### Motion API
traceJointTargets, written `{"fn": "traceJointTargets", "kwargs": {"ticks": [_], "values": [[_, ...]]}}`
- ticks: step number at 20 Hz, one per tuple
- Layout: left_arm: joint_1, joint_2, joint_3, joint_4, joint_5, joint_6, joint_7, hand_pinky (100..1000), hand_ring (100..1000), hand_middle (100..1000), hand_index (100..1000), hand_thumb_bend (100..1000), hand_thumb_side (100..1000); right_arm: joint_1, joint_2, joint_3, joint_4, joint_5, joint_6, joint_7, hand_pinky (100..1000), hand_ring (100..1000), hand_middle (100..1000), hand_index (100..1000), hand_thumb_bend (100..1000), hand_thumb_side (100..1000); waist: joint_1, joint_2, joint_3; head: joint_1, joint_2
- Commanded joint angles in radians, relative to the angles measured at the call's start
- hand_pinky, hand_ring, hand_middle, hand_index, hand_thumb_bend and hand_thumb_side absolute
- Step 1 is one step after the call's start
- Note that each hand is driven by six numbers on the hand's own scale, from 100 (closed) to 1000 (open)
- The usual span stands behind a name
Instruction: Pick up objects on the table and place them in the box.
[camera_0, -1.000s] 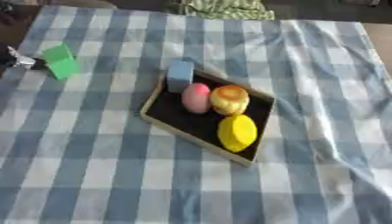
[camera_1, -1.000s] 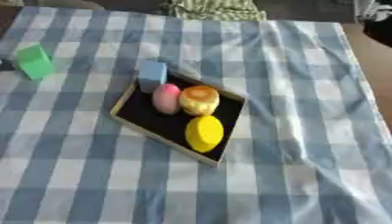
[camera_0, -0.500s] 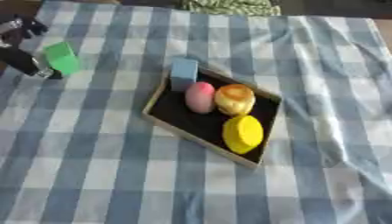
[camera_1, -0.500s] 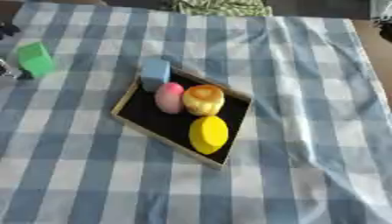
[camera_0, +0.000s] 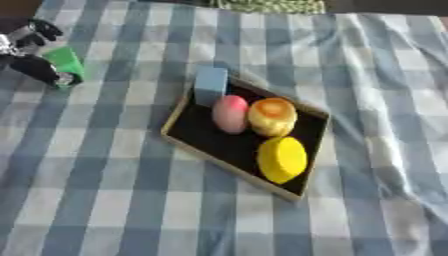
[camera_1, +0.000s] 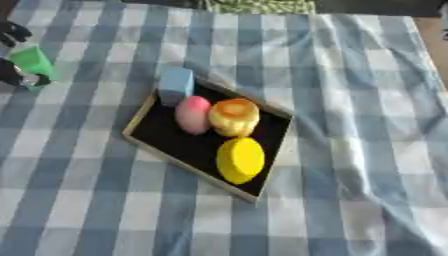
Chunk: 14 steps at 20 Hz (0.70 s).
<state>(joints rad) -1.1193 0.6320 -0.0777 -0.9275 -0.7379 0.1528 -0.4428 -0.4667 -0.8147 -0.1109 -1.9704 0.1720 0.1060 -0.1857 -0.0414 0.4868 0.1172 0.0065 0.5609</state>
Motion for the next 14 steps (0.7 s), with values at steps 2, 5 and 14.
{"fn": "traceJointTargets", "kwargs": {"ticks": [2,5,14], "values": [[-0.030,0.015,0.008,-0.017,0.015,0.014,-0.015,908,836,780,866,578,199,-0.012,-0.023,-0.016,-0.005,-0.011,-0.003,-0.004,798,809,627,737,100,227,-0.001,-0.005,-0.003,0.006,-0.019],[-0.032,0.015,0.007,-0.010,-0.015,0.034,-0.032,896,813,754,839,565,235,-0.008,-0.021,-0.019,-0.002,-0.013,-0.004,-0.008,798,810,626,737,100,261,0.001,-0.001,-0.002,0.007,-0.019],[-0.035,0.005,0.012,-0.009,-0.034,0.079,-0.023,846,728,617,667,285,118,-0.008,-0.018,-0.018,0.007,-0.022,-0.012,-0.009,797,810,626,737,100,266,0.002,-0.005,0.002,0.007,-0.014]]}}
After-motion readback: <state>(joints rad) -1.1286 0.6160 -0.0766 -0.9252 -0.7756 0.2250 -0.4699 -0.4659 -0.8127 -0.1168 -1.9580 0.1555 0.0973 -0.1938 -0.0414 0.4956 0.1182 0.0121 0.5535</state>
